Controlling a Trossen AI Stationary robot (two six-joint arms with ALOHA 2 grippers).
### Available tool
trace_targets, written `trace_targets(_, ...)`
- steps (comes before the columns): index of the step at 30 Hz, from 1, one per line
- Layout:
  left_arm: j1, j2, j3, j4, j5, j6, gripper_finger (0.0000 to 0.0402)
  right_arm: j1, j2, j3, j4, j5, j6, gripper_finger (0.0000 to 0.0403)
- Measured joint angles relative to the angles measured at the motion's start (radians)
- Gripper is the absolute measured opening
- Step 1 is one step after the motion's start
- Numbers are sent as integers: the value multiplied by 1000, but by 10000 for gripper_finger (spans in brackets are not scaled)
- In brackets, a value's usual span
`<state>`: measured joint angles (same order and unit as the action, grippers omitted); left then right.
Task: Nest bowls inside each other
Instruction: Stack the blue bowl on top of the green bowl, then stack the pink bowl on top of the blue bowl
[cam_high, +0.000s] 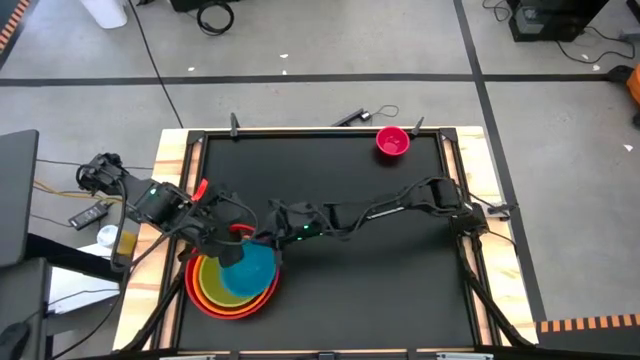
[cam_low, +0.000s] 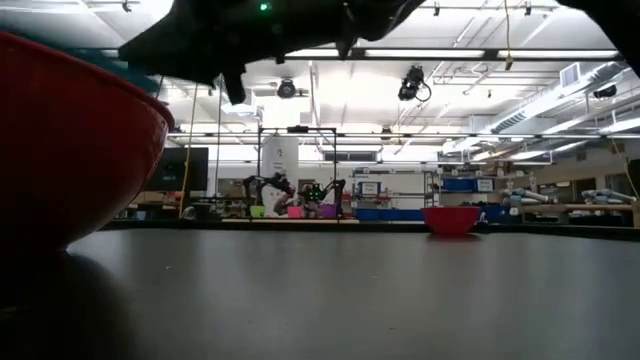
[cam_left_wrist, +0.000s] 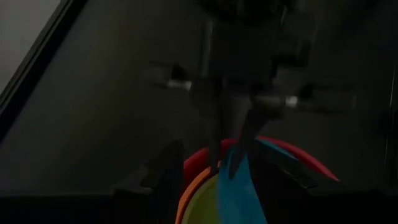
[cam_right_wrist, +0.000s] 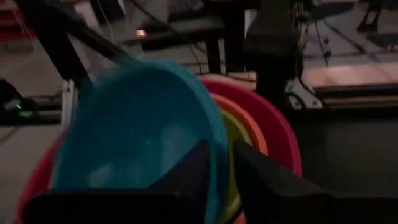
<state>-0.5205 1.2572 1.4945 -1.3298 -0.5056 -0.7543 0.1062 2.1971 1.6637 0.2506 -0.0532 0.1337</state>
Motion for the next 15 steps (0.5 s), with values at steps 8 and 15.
trace_targets(8,0,1,-47,-6,-6,-27,180,1,11,52,-184,187,20,204)
trace_targets(15,-1,1,-136,-7,10,-68,180,-2,-137,53,-535,505,-54,230)
